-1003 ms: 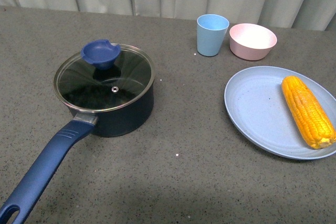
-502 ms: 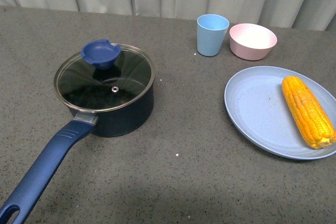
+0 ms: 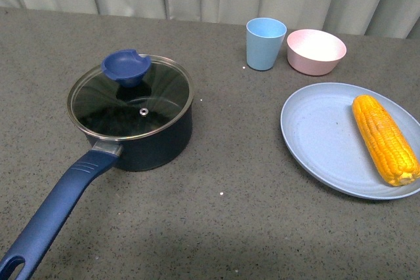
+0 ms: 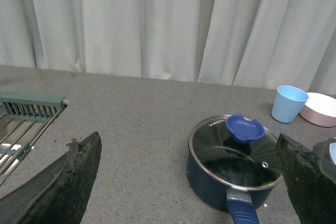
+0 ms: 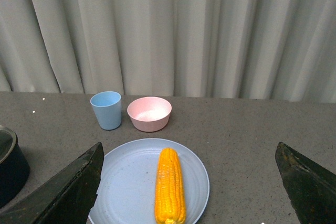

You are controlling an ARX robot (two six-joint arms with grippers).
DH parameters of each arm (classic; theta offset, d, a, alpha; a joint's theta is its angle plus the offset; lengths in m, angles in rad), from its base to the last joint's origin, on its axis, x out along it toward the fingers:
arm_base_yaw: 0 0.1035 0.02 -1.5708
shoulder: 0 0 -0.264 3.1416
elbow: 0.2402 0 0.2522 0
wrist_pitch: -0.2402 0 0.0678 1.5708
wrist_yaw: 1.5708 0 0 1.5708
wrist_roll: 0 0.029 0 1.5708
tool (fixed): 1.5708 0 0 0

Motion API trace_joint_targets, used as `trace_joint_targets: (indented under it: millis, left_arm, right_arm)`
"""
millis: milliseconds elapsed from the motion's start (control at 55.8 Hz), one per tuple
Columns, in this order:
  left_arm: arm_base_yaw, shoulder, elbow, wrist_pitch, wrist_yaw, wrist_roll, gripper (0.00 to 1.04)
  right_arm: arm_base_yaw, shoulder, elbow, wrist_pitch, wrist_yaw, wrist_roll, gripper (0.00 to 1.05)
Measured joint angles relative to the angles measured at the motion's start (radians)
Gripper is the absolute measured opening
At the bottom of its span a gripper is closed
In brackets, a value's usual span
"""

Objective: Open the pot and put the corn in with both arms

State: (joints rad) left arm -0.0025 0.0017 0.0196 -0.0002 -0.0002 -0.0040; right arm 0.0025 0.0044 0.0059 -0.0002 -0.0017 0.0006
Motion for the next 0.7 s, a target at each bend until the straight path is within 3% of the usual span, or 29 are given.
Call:
trace_joint_targets:
  millis: [305, 412, 466, 537, 699]
  left_arm:
    - [0.000, 0.000, 0.000, 0.000, 0.001, 0.000, 0.98]
    - [0.053, 0.080, 0.000, 0.051, 0.216, -0.025, 0.98]
    - [0.060, 0.149, 0.000, 0.124, 0.251, -0.037, 0.98]
    - [0.040, 0.272, 0.000, 0.250, 0.224, -0.055, 0.98]
    - [-0.084, 0.809, 0.026, 0.775, 0.098, -0.097, 0.98]
  right_arm:
    - [0.000, 0.000, 0.000, 0.000, 0.000, 0.000, 0.96]
    - [0.000, 0.000, 0.000, 0.000, -0.001, 0.000, 0.96]
    - [0.000, 0.000, 0.000, 0.000, 0.000, 0.000, 0.96]
    - [0.000, 0.000, 0.000, 0.000, 0.000, 0.000, 0.96]
    - [0.000, 0.000, 0.000, 0.000, 0.000, 0.000, 0.96]
